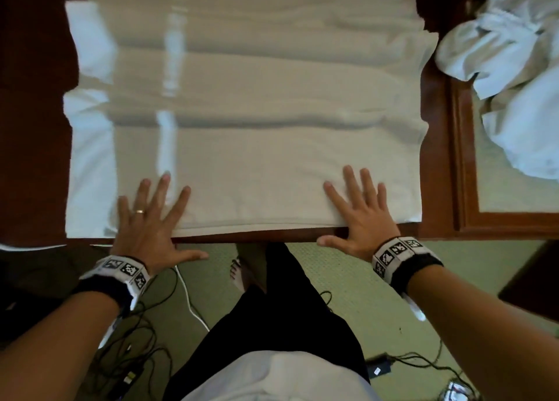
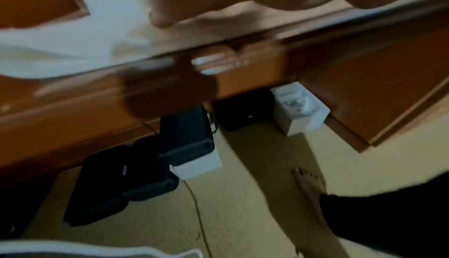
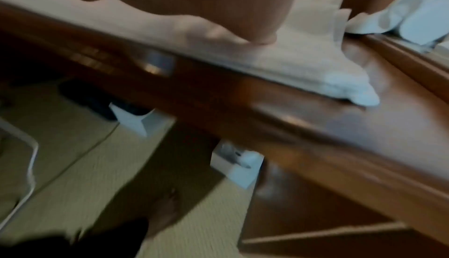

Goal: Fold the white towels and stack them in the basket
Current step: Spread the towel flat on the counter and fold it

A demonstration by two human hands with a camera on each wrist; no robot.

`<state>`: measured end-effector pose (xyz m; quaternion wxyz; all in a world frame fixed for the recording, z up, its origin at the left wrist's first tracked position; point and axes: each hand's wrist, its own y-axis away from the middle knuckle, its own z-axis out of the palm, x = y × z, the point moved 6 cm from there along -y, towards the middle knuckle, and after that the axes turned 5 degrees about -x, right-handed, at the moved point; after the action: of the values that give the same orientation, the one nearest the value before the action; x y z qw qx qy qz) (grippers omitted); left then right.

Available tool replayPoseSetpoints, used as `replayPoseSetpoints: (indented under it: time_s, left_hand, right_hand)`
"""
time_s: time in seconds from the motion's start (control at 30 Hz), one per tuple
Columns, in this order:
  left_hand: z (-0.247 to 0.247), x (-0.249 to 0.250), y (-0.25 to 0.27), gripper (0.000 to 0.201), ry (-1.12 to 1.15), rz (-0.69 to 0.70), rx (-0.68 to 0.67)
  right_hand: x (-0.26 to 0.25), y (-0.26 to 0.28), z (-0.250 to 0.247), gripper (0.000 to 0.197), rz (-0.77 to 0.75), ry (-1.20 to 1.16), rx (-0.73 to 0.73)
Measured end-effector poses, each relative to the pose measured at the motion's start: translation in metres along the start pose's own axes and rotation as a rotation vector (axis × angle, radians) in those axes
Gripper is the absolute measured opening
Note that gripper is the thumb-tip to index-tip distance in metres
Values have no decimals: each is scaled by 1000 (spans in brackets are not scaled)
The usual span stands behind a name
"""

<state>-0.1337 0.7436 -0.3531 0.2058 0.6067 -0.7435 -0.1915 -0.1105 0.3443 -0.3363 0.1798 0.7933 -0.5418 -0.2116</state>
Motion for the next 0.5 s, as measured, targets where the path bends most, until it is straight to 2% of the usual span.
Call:
replayPoseSetpoints:
  time_s: [0.07,0.13,0.23,0.33,0.43,0.5]
  left_hand:
    - [11,2,11,134,-44,22,-7]
    - [10,5,18,129,-65,22,31]
    - [8,8,31,125,-77,20,95]
    - [7,10,50,117,-87,109,126]
    - [-9,-6,58,90,-115,58,120]
    - [-31,-15,62,53,-107,-28,128]
  right_hand:
    - [-1,11,19,115,-24,106,-28]
    - [-1,16,27,114,-17,163,18]
    - [-9,32,29,103,0,182,155]
    - [-9,53,30,89,-22,141,189]
    - [5,62,4,50,128,47,251]
    - [9,65,-21,26,253,29,167]
